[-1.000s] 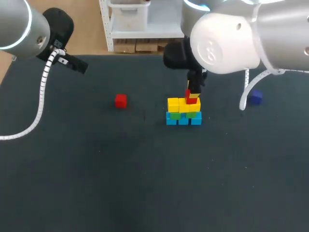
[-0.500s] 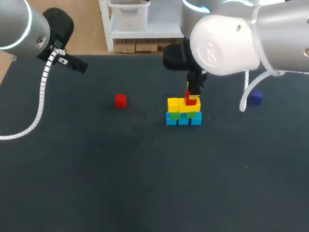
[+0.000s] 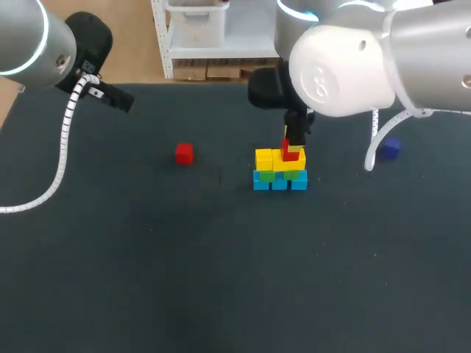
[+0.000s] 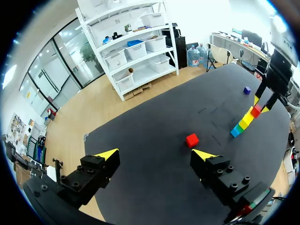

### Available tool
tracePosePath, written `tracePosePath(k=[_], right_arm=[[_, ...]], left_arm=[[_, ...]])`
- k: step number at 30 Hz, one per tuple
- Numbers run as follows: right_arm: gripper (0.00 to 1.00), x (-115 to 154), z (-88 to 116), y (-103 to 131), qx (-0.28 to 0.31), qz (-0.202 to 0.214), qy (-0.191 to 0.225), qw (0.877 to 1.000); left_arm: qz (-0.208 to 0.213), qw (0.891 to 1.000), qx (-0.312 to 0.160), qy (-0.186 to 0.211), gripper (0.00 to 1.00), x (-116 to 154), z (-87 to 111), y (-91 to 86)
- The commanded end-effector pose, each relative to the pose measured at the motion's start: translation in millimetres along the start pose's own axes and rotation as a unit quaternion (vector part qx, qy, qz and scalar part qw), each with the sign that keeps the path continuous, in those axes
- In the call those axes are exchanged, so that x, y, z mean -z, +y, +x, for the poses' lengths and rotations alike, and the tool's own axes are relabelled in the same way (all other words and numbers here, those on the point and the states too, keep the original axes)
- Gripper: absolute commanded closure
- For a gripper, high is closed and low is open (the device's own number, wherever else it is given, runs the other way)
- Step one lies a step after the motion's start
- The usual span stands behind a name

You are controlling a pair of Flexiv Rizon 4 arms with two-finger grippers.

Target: Place the blue cubes, place green cubes on the blue cubes, place the yellow cubes on the green cubes, then place the red cubes on the yellow cubes, and place purple cube on the red cubes.

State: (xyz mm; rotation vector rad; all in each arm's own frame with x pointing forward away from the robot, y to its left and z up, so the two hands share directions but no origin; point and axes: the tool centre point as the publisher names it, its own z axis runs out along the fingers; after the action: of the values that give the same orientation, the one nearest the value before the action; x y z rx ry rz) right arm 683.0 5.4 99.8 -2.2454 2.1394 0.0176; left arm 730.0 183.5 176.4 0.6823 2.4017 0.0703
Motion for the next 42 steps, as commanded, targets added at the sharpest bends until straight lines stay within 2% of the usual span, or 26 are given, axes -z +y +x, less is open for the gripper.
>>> tracePosePath(k=[1, 9, 15, 20, 32, 42], right_arm=[[0.76, -0.5, 1.3, 1.4, -0.001, 0.003, -0.002, 1.000], [0.60, -0.4, 1.2, 0.2, 0.002, 0.008, 0.000, 1.000], [0.55, -0.1, 1.8, -0.4, 0.000, 0.007, 0.000, 1.000], [0.56, -0.4, 2.2, -1.1, -0.002, 0.007, 0.000, 1.000], [0.70, -0.8, 0.6, -2.3, -0.007, 0.005, -0.001, 1.000], [0.65, 1.9, 1.1, -2.5, -0.012, 0.007, -0.005, 1.000]], left_arm=[[0.002, 1.000, -0.001, -0.001, 0.00, -0.3, -0.1, 1.4], [0.002, 1.000, -0.001, -0.001, 0.00, -0.3, -0.1, 1.4], [0.002, 1.000, -0.001, -0.001, 0.00, -0.3, -0.1, 1.4], [0.002, 1.000, -0.001, -0.001, 0.00, -0.3, -0.1, 1.4], [0.002, 1.000, -0.001, -0.001, 0.00, -0.3, -0.1, 1.4], [0.002, 1.000, -0.001, -0.001, 0.00, -0.3, -0.1, 1.4]])
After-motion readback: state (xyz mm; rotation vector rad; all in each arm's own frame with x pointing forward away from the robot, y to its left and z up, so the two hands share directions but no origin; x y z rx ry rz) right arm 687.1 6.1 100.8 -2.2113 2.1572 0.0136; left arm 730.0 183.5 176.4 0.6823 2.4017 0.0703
